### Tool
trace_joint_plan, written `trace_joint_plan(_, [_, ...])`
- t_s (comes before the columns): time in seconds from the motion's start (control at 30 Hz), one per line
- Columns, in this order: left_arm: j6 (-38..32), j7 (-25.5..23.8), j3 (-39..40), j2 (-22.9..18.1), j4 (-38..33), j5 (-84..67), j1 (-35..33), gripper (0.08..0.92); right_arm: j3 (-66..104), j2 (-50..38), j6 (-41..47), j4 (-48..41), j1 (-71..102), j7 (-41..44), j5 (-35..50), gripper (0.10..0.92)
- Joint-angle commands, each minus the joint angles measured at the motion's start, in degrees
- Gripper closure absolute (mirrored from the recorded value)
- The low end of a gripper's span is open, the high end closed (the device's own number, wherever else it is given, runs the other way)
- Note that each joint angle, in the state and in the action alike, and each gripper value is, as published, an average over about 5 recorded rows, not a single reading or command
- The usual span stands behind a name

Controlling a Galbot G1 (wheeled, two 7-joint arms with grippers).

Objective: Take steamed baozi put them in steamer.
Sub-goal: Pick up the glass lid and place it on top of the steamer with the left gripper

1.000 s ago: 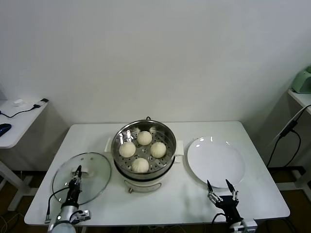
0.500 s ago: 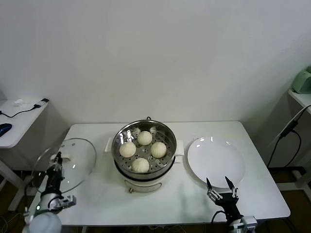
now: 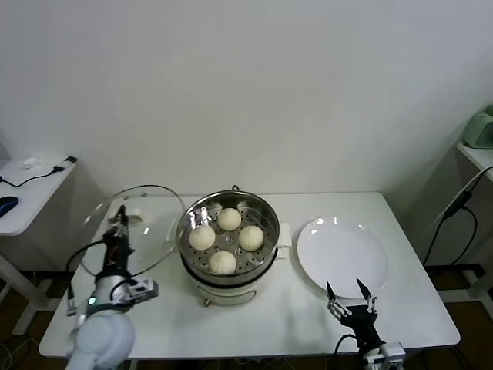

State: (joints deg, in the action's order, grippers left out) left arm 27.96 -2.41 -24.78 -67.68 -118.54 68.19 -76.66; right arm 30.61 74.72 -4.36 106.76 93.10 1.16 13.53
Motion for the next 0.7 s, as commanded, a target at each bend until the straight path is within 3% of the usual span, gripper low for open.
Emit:
trace_joint_plan(0.03, [10.2, -7.37, 16.77, -1.63, -6.4, 10.39, 5.39, 0.866, 0.22, 0.11, -2.86, -1.31, 0.13, 0.81, -1.45, 0.203])
trace_joint_plan(0.33, [15.14, -14.88, 28.24, -10.88, -1.67, 20.26, 11.97, 0.866, 0.51, 0.52, -5.12, -2.92, 0.31, 0.87, -1.26, 0.203])
trace_joint_plan(0.7, [15.11, -13.58, 34.09, -17.59, 6.65, 25.16, 14.46, 0.866, 1.8, 0.7, -7.61, -3.61, 1.13, 0.3, -0.71, 0.203])
